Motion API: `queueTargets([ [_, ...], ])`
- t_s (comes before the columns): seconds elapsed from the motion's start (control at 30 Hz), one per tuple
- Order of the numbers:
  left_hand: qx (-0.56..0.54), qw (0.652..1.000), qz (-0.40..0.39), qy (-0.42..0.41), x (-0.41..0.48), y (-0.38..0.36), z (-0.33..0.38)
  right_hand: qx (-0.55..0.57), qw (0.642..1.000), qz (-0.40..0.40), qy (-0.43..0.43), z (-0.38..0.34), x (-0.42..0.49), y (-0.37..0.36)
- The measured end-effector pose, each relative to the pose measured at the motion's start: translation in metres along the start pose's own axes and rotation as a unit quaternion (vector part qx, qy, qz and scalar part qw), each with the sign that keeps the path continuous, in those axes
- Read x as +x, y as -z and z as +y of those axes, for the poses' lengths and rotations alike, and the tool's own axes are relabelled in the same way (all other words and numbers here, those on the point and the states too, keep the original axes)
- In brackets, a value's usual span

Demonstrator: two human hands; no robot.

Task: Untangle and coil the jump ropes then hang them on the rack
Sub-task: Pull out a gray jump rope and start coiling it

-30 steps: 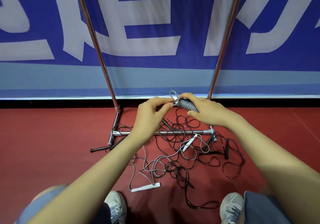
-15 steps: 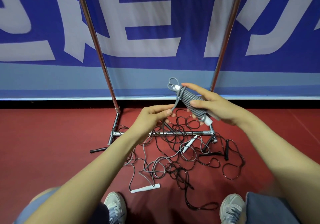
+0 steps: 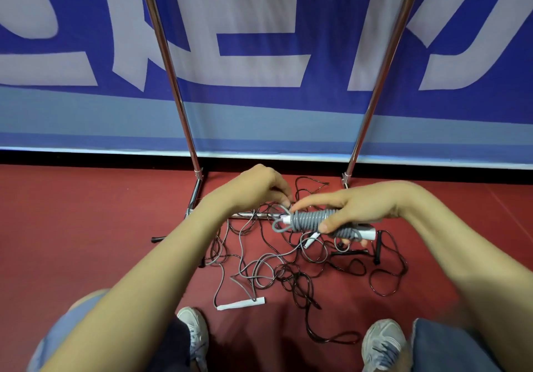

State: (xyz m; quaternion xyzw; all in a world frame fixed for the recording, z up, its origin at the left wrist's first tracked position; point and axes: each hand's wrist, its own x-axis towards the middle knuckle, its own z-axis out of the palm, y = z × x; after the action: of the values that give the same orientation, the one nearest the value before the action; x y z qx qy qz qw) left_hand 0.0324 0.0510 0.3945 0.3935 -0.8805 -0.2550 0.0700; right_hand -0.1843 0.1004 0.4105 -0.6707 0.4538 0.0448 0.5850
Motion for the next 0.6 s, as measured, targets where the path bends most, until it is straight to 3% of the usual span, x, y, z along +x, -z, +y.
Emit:
queueTargets([
  [0.1,0.107,0.994,0.011,-0.021,0.004,-0.009,0.013,-0.106,0.993,0.029,-0.040,-0.001,0.008,-0.004],
  [0.2,0.119,0.986,0.114,0.007,0.006,-0.019,0.018,-0.179,0.979,0.096,-0.035,0.003,0.011,0.000],
  [0.3,0.018,0.976,0.216,0.033,0.011,-0.023,0.014,-0.176,0.963,0.202,-0.020,0.002,0.011,0.002],
  [0.43,-0.133,0.950,0.268,0.086,0.010,-0.025,0.019,-0.227,0.920,0.318,-0.032,0.007,0.025,-0.002],
  [0.6,-0.393,0.865,0.288,0.118,0.008,-0.024,0.012,-0.192,0.918,0.346,0.030,0.009,0.029,0.004],
])
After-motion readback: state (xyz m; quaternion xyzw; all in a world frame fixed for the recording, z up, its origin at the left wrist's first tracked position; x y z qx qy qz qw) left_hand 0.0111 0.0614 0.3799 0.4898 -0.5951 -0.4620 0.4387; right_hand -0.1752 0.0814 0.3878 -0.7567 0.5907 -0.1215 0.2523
